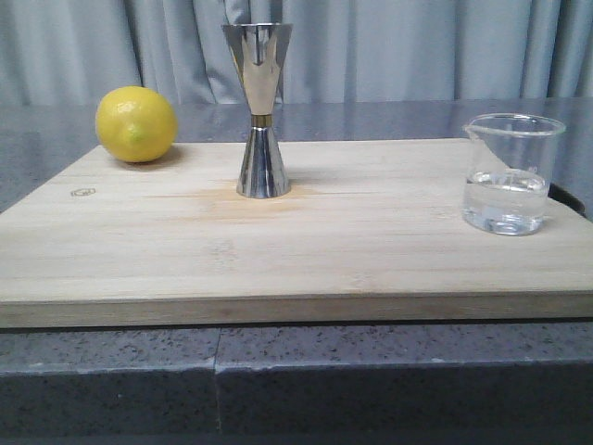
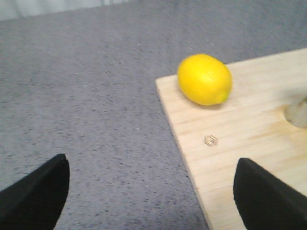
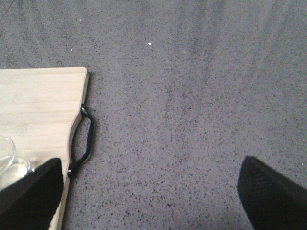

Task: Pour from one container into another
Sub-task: 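Reach the left gripper to the steel jigger and close around its waist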

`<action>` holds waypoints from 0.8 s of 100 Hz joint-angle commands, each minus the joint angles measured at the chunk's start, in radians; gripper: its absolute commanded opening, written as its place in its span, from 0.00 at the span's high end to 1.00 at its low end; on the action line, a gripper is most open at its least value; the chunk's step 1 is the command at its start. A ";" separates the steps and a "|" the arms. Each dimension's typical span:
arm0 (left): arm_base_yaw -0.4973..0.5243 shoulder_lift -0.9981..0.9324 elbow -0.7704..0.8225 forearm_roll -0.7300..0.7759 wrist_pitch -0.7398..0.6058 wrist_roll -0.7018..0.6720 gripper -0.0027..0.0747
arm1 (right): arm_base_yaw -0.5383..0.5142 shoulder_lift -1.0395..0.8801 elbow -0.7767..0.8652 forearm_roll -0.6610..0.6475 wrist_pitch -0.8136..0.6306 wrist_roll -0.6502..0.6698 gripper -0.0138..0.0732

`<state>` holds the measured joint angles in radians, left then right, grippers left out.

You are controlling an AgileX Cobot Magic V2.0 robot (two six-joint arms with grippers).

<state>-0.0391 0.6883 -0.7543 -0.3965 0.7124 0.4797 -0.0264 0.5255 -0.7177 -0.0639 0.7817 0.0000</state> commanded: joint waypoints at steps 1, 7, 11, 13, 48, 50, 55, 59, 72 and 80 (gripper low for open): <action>0.002 0.072 -0.038 -0.199 -0.020 0.165 0.14 | 0.003 0.034 -0.051 0.002 -0.034 0.000 0.09; 0.002 0.117 -0.038 -0.311 -0.002 0.303 0.14 | 0.003 0.048 -0.055 0.003 -0.024 0.000 0.09; 0.002 0.147 -0.038 -0.400 0.011 0.397 0.14 | 0.003 0.052 -0.058 0.003 -0.023 0.000 0.09; 0.002 0.162 -0.038 -0.446 0.018 0.453 0.14 | 0.003 0.057 -0.058 0.003 -0.023 0.000 0.09; 0.002 0.440 -0.036 -1.008 0.181 1.164 0.14 | 0.003 0.061 -0.058 0.003 -0.024 0.000 0.09; 0.002 0.458 -0.036 -1.026 0.197 1.191 0.14 | 0.003 0.061 -0.058 0.003 -0.026 0.000 0.09; 0.002 0.500 -0.036 -1.069 0.238 1.250 0.14 | 0.003 0.061 -0.058 0.003 -0.033 0.000 0.09; 0.002 0.531 -0.036 -1.096 0.273 1.300 0.14 | 0.003 0.061 -0.058 0.003 -0.040 0.000 0.09; 0.002 0.646 -0.036 -1.193 0.384 1.445 0.14 | 0.003 0.061 -0.058 0.003 -0.058 0.000 0.09; 0.002 0.704 -0.036 -1.241 0.453 1.505 0.14 | 0.003 0.061 -0.058 0.003 -0.060 0.000 0.09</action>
<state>-0.0391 1.3608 -0.7601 -1.5102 1.0508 1.9047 -0.0264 0.5754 -0.7414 -0.0578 0.8020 0.0000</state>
